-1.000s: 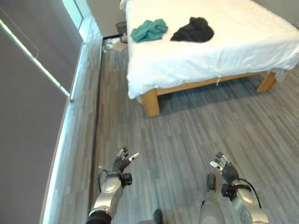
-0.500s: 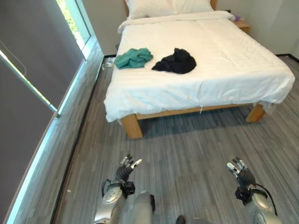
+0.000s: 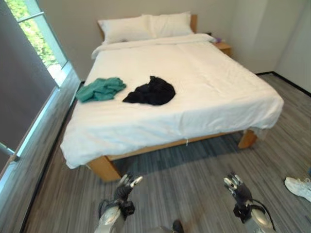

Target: Pick up bed clothes into laundry basket.

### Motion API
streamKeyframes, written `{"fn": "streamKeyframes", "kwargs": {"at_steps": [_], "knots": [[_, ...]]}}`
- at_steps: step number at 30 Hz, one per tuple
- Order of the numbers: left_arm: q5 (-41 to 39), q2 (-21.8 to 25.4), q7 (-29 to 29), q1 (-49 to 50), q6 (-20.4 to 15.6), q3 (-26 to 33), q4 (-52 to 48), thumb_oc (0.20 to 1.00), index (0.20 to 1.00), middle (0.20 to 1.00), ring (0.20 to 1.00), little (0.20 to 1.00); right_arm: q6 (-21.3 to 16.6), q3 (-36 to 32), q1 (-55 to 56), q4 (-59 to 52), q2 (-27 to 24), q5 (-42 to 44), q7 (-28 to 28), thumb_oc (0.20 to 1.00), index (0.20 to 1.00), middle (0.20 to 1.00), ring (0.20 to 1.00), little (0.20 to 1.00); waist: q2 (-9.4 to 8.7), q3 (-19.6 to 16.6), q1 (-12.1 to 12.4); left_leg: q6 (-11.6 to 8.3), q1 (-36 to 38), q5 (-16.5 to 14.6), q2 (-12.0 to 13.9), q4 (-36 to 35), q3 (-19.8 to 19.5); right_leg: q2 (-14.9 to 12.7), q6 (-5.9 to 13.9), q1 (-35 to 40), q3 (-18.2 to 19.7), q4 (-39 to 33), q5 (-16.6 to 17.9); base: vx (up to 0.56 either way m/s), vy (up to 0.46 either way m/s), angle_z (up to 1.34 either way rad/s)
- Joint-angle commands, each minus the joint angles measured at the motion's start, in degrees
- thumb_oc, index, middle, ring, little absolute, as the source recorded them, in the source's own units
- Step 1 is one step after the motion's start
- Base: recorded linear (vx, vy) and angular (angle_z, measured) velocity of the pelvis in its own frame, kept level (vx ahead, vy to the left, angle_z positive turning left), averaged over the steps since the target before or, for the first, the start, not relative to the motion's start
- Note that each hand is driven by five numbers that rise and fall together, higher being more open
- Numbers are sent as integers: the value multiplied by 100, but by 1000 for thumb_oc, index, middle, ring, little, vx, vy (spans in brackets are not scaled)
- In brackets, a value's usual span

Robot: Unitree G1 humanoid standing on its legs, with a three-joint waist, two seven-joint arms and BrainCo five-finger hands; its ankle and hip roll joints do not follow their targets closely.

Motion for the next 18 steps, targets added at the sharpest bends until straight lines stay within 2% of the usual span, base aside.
{"fn": "streamKeyframes", "kwargs": {"at_steps": [1, 3, 4, 5, 6, 8, 9, 10, 11, 12, 14, 18], "knots": [[203, 449, -96, -9, -219, 80, -422, 1000, 1000, 1000, 1000, 1000, -222, -232, -414, -567, -56, 36, 131, 1000, 1000, 1000, 1000, 1000, 430, 286, -24, -1024, 613, 569, 967, -783, -601, -752, 367, -131, 845, -2449, 1011, 609, -84, 159], [154, 498, -201, -5, -211, 6, -498, 1000, 1000, 1000, 1000, 1000, -212, -282, -373, -673, -132, -3, 220, 1000, 1000, 1000, 1000, 1000, 429, 280, -125, -1154, 850, 481, 973, -886, -869, -935, 361, -340, 669, -3512, 1032, 373, -120, 157], [152, 500, -203, 1, -209, 2, -500, 1000, 1000, 1000, 1000, 1000, -210, -284, -364, -677, -132, -5, 222, 1000, 1000, 1000, 1000, 1000, 437, 291, -160, -1158, 877, 473, 976, -894, -909, -941, 364, -285, 624, -3533, 1016, 286, -133, 120], [182, 519, -234, -18, -213, -67, -457, 1000, 1000, 1000, 1000, 1000, -217, -322, -364, -676, -178, -27, 224, 1000, 1000, 1000, 1000, 1000, 367, 318, -246, -1215, 1015, 382, 911, -949, -1095, -878, 404, -266, 696, -4362, 1037, 339, -185, 107], [230, 527, -274, -24, -220, -141, -399, 1000, 1000, 1000, 1000, 1000, -227, -386, -344, -668, -210, -25, 215, 1000, 1000, 1000, 1000, 1000, 295, 323, -346, -1257, 1156, 290, 855, -980, -1365, -652, 456, -190, 1054, -5153, 1010, 522, -252, 87], [380, 552, -349, -132, -243, -285, -150, 1000, 1000, 1000, 1000, 1000, -245, -596, -268, -765, -301, 8, 203, 1000, 1000, 1000, 1000, 1000, 180, 334, -535, -1311, 1333, 117, 812, -1060, -1957, -186, 685, -123, 2281, -6148, 939, 473, -199, 83], [373, 537, -360, -152, -221, -334, -141, 1000, 1000, 1000, 1000, 1000, -231, -634, -268, -780, -333, 10, 189, 1000, 1000, 1000, 1000, 1000, 132, 318, -506, -1327, 1366, 85, 796, -1087, -2073, -211, 767, -96, 2308, -6287, 1039, 311, -172, 151], [426, 522, -365, -149, -204, -356, -168, 1000, 1000, 1000, 1000, 1000, -229, -684, -312, -807, -371, 22, 190, 1000, 1000, 1000, 1000, 1000, 79, 298, -455, -1327, 1386, 55, 781, -1099, -2181, -237, 796, -119, 2299, -6374, 1176, 253, -191, 212], [438, 503, -376, -66, -197, -347, -198, 1000, 1000, 1000, 1000, 1000, -220, -720, -349, -866, -422, -8, 217, 1000, 1000, 1000, 1000, 1000, 30, 271, -391, -1354, 1401, 41, 778, -1073, -2249, -318, 786, -110, 2057, -6345, 1334, 292, -290, 203], [420, 469, -420, 169, -192, -295, -305, 1000, 1000, 1000, 1000, 1000, -249, -704, -559, -824, -517, -63, 250, 1000, 1000, 1000, 1000, 1000, -23, 213, -268, -1402, 1363, -50, 829, -962, -2291, -431, 753, 28, 1696, -6342, 1333, 275, -287, 129], [355, 467, -435, 275, -171, -281, -287, 1000, 1000, 1000, 1000, 1000, -281, -686, -676, -759, -517, 51, 211, 1000, 1000, 1000, 1000, 1000, -6, 130, -146, -1507, 1353, -57, 986, -968, -2448, -331, 617, 192, 1584, -6342, 1089, 207, -270, 49], [123, 370, -358, 248, -159, -245, -287, 1000, 1000, 1000, 1000, 1000, -251, -601, -688, -807, -523, 200, 254, 1000, 1000, 1000, 1000, 1000, -14, 95, -94, -1628, 1182, 64, 1059, -902, -2659, -293, 468, 314, 1308, -6468, 1016, 96, -167, 45]]}}
